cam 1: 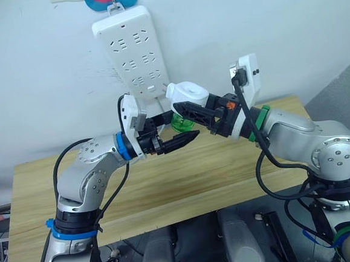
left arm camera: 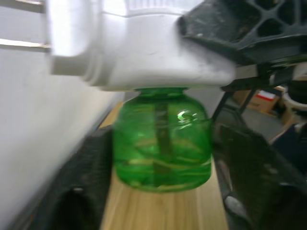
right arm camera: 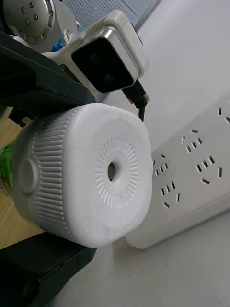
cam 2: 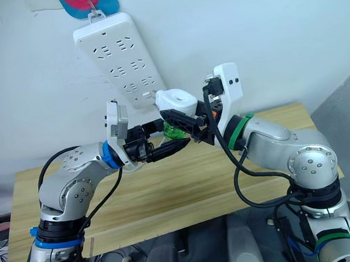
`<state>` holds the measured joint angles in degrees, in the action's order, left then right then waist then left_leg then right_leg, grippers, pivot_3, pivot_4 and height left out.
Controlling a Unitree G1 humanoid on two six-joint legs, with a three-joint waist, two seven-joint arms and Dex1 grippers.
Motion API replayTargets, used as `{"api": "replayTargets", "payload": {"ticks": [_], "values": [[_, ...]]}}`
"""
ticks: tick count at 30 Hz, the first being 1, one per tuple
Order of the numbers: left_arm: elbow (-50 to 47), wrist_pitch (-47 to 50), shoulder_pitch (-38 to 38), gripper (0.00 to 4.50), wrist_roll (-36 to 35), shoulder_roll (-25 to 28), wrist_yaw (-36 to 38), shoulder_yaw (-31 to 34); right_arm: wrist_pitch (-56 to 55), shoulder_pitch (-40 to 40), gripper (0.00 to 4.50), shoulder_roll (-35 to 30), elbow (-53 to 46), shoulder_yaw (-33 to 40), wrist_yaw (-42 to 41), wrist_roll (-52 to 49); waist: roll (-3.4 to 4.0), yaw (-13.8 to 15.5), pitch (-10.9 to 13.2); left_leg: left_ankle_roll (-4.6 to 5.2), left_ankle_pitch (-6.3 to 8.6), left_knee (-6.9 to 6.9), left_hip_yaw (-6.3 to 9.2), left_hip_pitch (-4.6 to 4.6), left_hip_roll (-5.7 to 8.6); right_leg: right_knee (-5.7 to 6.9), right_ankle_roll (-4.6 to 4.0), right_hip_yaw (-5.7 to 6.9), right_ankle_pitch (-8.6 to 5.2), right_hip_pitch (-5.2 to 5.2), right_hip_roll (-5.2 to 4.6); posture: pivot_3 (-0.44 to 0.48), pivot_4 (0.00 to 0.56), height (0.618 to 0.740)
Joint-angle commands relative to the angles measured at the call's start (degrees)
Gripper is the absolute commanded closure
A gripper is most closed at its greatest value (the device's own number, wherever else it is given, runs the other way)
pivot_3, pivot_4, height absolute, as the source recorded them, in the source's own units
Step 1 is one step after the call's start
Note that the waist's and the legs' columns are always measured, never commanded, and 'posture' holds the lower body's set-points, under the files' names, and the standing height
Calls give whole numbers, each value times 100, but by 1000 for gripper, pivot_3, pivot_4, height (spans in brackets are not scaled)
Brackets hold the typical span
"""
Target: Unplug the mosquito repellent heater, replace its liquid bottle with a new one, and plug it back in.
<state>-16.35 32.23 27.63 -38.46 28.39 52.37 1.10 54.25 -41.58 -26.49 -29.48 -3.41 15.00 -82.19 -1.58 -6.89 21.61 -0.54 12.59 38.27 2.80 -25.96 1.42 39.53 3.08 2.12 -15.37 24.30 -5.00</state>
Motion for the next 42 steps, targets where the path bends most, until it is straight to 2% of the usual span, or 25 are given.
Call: {"api": "replayTargets", "payload": {"ticks": [1,6,8,20,25,34,40,42], "values": [[-272,-52,-21,25,-181,94,162,99,-88,-76,1546,-54,-130,163,-215,107,0,1,0,-1,-1,0,0,0,0,0,0,0,0,0,0,-278,305,734],[-345,51,-26,25,-458,350,256,422,-68,-83,1546,-265,-70,259,-650,347,1,15,-1,-14,-8,0,0,0,0,0,0,0,0,0,0,-259,285,734],[-396,143,-49,25,-571,504,252,557,-74,-66,1546,-377,-52,279,-887,502,-1,29,-17,-17,-10,-1,0,0,0,0,0,1,0,1,0,-244,261,734],[-377,308,-103,25,-824,1165,165,1210,-137,19,1546,-557,-74,326,-1850,1316,-3,42,-395,-20,-11,-21,-2,1,3,-18,0,0,0,1,1,-213,186,734],[-281,362,-122,25,-965,1386,196,1451,-167,28,1546,-515,-91,307,-2116,1665,-2,53,-552,-20,-11,-30,0,1,4,-42,0,0,0,-7,2,-201,174,734],[-104,307,-559,25,-1017,1728,315,1950,-115,37,1546,-425,-175,304,-2414,2041,0,53,-659,-20,-11,-34,2,7,6,-46,0,-4,0,-12,4,-185,155,734],[455,-42,-660,25,-736,1913,537,2140,-63,4,1546,-313,-200,288,-2434,2133,2,59,-736,-20,-11,-35,2,9,7,-46,0,-5,0,-12,4,-185,153,734],[663,-181,-631,25,-605,1928,590,2115,-35,-25,1546,-276,-203,283,-2415,2126,1,64,-751,-20,-11,-35,2,9,8,-46,0,-5,0,-13,4,-190,171,734]]}}
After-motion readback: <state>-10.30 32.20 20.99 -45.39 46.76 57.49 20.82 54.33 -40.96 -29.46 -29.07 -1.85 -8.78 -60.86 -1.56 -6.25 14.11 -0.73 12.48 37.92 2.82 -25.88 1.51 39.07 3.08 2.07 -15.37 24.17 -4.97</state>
